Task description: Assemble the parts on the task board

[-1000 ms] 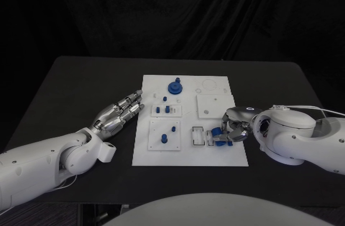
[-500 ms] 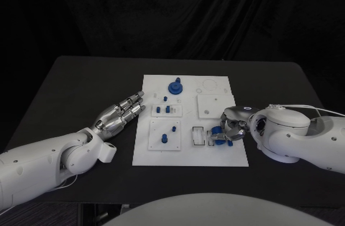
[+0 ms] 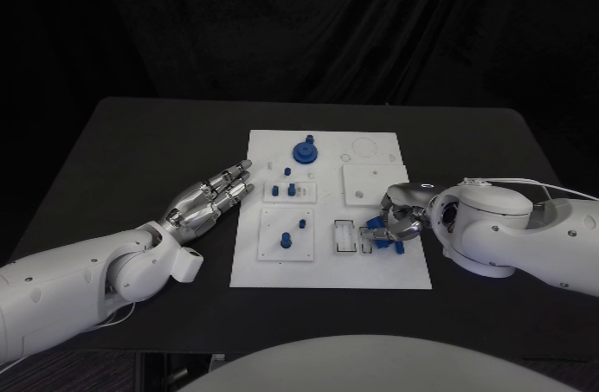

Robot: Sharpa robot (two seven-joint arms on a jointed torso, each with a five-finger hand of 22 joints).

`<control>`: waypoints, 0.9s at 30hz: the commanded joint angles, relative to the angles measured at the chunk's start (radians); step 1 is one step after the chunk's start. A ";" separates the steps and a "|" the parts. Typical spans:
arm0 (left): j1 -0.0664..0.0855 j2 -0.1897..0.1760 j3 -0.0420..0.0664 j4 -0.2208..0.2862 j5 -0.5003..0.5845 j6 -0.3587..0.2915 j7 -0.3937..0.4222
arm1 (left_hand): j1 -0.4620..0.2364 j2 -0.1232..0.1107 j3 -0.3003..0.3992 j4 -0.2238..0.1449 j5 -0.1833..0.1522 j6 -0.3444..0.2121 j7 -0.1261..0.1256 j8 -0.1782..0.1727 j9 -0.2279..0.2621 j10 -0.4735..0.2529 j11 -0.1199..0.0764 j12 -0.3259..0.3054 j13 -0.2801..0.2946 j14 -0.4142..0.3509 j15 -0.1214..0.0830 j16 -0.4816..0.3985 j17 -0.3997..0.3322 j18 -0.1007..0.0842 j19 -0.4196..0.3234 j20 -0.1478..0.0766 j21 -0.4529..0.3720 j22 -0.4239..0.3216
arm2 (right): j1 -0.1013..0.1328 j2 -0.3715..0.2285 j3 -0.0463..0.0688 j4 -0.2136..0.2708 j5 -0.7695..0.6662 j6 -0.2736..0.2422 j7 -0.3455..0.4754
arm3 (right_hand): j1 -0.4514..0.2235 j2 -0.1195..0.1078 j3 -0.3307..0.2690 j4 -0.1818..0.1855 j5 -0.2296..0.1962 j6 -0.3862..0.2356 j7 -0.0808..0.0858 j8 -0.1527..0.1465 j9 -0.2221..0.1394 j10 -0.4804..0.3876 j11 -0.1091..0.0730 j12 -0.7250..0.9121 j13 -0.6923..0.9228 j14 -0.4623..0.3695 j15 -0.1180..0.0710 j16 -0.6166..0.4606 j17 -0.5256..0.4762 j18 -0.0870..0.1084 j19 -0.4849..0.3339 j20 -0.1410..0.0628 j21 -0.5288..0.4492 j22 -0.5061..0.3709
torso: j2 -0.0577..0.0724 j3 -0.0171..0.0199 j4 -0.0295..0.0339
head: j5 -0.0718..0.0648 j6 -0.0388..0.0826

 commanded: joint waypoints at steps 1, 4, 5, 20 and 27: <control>-0.002 0.002 0.001 0.001 0.001 0.016 0.002 | 0.001 0.009 0.007 0.001 0.006 0.000 0.005 0.001 0.001 -0.002 0.008 -0.002 -0.001 0.000 0.002 -0.004 -0.002 -0.002 0.002 -0.002 -0.003 0.001 | -0.009 0.003 -0.008 -0.012 0.090 0.042 -0.025 | 0.031 0.002 0.011 -0.002 0.031 -0.001 0.003 -0.038 -0.142 0.108 0.007 0.003 0.263 0.103 0.007 0.003 0.263 0.006 0.046 0.007 -0.009 0.223 | 0.000 -0.0002 -0.0005 | 0.000 0.000; -0.002 0.003 0.001 0.001 0.001 0.016 0.001 | 0.001 0.010 0.008 0.000 0.006 0.000 0.006 0.001 0.001 -0.002 0.009 -0.002 -0.001 0.000 0.002 -0.004 -0.002 -0.002 0.002 -0.001 -0.003 0.001 | -0.009 0.006 -0.008 -0.019 0.137 0.031 -0.030 | 0.099 0.013 0.036 -0.025 0.126 0.003 0.003 -0.034 -0.143 0.108 0.007 0.003 0.263 0.103 0.007 0.003 0.263 0.012 0.034 0.007 -0.032 0.215 | -0.001 -0.0001 -0.0002 | 0.002 0.000; -0.002 0.003 0.001 0.001 0.001 0.016 0.001 | 0.001 0.010 0.008 0.000 0.006 0.000 0.006 0.001 0.001 -0.002 0.009 -0.002 -0.001 0.000 0.002 -0.004 -0.002 -0.002 0.002 -0.001 -0.003 0.001 | -0.009 0.006 -0.008 -0.021 0.153 0.024 -0.033 | 0.129 0.019 0.049 -0.042 0.165 0.011 0.000 -0.023 -0.139 0.108 0.004 0.003 0.263 0.103 0.005 0.003 0.263 0.012 0.033 0.007 -0.033 0.214 | -0.001 0.0000 -0.0004 | 0.003 0.000; -0.004 0.002 0.001 0.001 0.001 0.019 0.000 | 0.002 0.011 0.009 -0.001 0.007 0.000 0.008 0.001 0.001 -0.002 0.011 -0.003 -0.001 0.000 0.003 -0.004 -0.002 -0.002 0.002 -0.001 -0.003 0.001 | -0.009 -0.013 -0.008 -0.028 0.370 -0.153 -0.055 | 0.225 0.043 0.096 -0.142 0.355 -0.006 -0.023 0.102 -0.063 0.108 -0.016 0.003 0.263 0.103 -0.013 0.003 0.263 0.015 0.030 -0.010 -0.045 0.211 | -0.002 -0.0006 0.0000 | 0.008 0.000; -0.005 0.003 0.001 0.000 0.001 0.019 0.000 | 0.002 0.011 0.009 -0.001 0.007 0.000 0.008 0.001 0.001 -0.002 0.011 -0.003 -0.001 0.000 0.003 -0.004 -0.002 -0.002 0.002 -0.001 -0.003 0.001 | -0.002 -0.044 -0.008 0.000 0.460 -0.246 -0.018 | 0.214 0.040 0.100 -0.145 0.385 -0.013 -0.027 0.129 -0.047 0.108 -0.020 0.003 0.263 0.103 -0.016 0.003 0.263 0.015 0.030 -0.014 -0.046 0.211 | -0.002 -0.0007 -0.0005 | 0.007 0.000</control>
